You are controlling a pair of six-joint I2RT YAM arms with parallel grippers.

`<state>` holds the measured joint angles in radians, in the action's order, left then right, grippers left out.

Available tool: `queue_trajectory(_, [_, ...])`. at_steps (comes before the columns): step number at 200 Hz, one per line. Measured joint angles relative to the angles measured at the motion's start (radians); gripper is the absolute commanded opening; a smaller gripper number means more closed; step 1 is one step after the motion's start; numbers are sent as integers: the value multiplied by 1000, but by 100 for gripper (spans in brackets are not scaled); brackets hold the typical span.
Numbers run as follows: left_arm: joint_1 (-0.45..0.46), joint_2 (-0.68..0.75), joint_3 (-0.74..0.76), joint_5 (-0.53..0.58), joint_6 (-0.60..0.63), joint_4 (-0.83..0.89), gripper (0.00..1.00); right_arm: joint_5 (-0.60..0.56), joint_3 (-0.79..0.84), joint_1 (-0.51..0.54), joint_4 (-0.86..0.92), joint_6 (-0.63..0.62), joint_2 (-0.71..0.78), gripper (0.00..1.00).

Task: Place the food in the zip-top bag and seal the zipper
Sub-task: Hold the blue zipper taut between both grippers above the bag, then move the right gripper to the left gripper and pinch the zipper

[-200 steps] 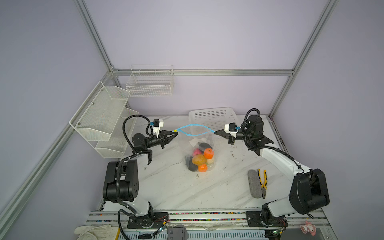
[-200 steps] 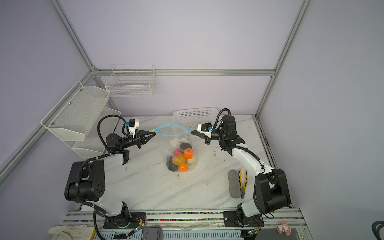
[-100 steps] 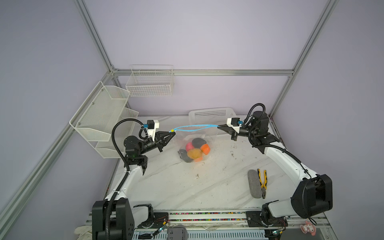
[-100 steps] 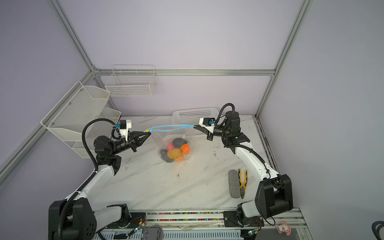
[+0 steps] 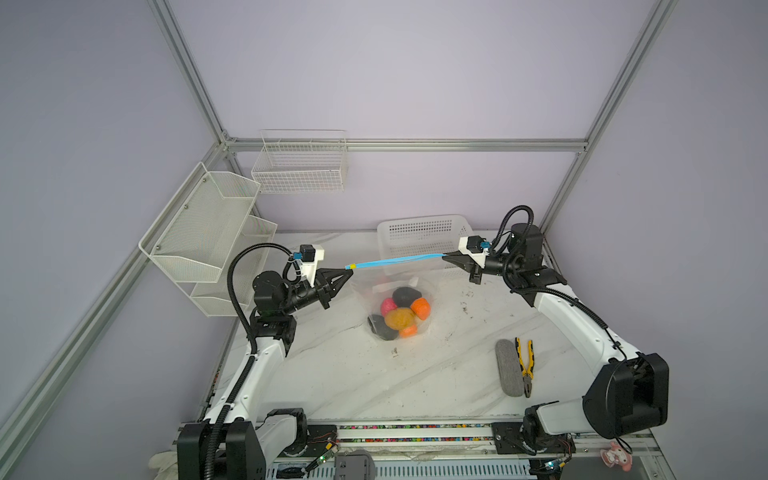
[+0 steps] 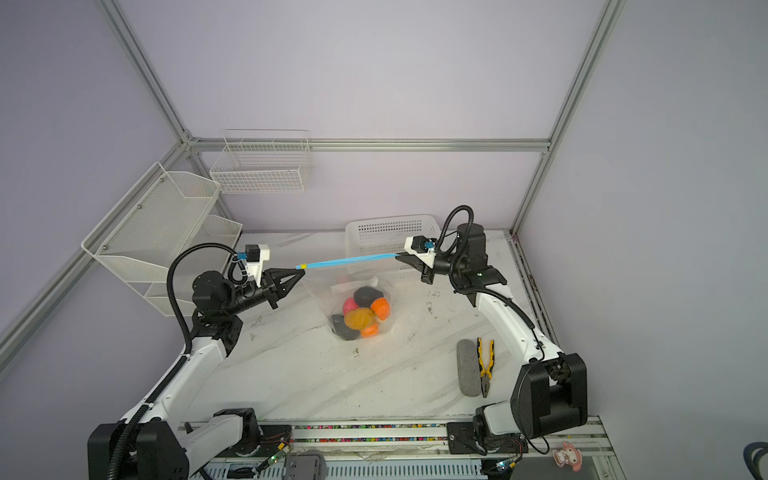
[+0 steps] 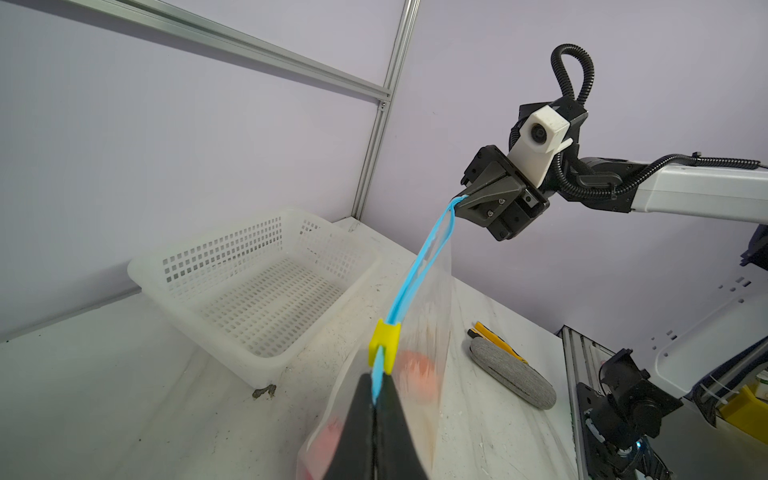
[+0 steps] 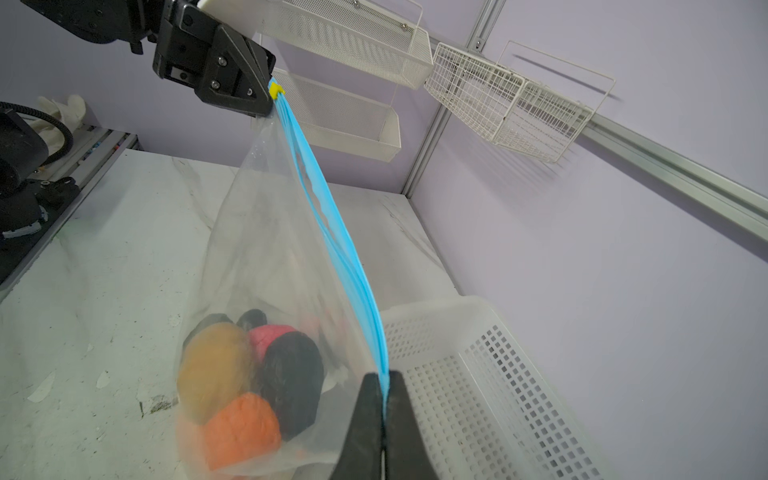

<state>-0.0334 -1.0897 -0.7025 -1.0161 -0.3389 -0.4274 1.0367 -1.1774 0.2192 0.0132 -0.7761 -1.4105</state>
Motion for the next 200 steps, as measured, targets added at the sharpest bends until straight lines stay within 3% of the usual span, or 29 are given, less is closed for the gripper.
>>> queue_trajectory(4, [4, 0, 0, 2, 2, 0, 0, 0, -4, -2, 8, -2, -1, 1])
queue_trajectory(20, [17, 0, 0, 5, 10, 0, 0, 0, -16, -7, 29, -8, -3, 29])
queue_trajectory(45, [28, 0, 0, 10, 22, 3, 0, 2, -27, -12, 47, -21, -4, 46])
queue_trajectory(82, [47, 12, -1, 14, 64, 29, 0, 10, -61, 16, 87, -27, 0, 52])
queue_trajectory(129, [82, 31, -3, 6, 160, 81, 0, -18, -163, 242, 166, -71, -6, 60])
queue_trajectory(157, [94, 37, -5, 2, 202, 108, 0, -50, -294, 364, 238, -117, -78, 61])
queue_trajectory(200, [105, 39, -21, -1, 248, 140, 0, -98, -443, 438, 348, -161, -222, 61])
